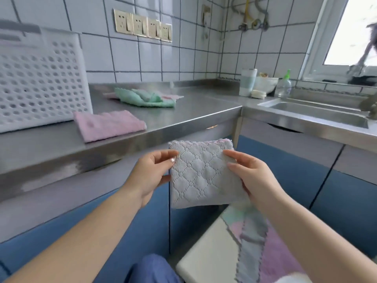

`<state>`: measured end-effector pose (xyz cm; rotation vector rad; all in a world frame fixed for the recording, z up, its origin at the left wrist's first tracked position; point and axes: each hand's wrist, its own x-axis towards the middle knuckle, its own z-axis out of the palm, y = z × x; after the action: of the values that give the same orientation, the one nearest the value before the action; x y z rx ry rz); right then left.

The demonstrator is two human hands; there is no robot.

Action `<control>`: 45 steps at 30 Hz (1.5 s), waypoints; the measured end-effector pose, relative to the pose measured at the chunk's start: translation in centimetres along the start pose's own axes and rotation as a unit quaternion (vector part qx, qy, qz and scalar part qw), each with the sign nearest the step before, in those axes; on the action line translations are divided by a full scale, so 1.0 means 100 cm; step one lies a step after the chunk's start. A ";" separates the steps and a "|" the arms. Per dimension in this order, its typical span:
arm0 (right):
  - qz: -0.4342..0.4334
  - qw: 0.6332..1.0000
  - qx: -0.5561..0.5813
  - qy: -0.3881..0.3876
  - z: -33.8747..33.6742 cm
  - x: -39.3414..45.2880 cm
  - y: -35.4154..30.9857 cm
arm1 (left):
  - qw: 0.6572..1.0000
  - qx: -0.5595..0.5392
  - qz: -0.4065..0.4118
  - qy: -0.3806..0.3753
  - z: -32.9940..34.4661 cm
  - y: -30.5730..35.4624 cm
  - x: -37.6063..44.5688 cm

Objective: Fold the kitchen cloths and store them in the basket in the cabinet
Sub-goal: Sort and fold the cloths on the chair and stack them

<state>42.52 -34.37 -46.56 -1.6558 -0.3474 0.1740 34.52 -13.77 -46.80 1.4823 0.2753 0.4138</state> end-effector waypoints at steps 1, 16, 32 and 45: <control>-0.024 0.999 -0.014 -0.018 0.011 0.009 -0.016 | 1.000 0.007 0.015 0.011 -0.013 0.017 0.003; -0.093 0.985 -0.055 -0.136 0.196 0.131 -0.127 | 0.981 0.140 0.026 0.128 -0.158 0.135 0.058; -0.085 0.958 -0.207 -0.179 0.227 0.154 -0.106 | 0.949 0.278 -0.066 0.133 -0.183 0.111 0.080; -0.224 0.772 -0.498 -0.326 0.258 0.157 -0.109 | 0.744 0.665 -0.055 0.026 -0.155 0.089 0.109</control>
<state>47.83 -4.05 -37.43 -2.4475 -1.5733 0.2160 36.87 5.25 -38.35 2.8456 0.8069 0.1040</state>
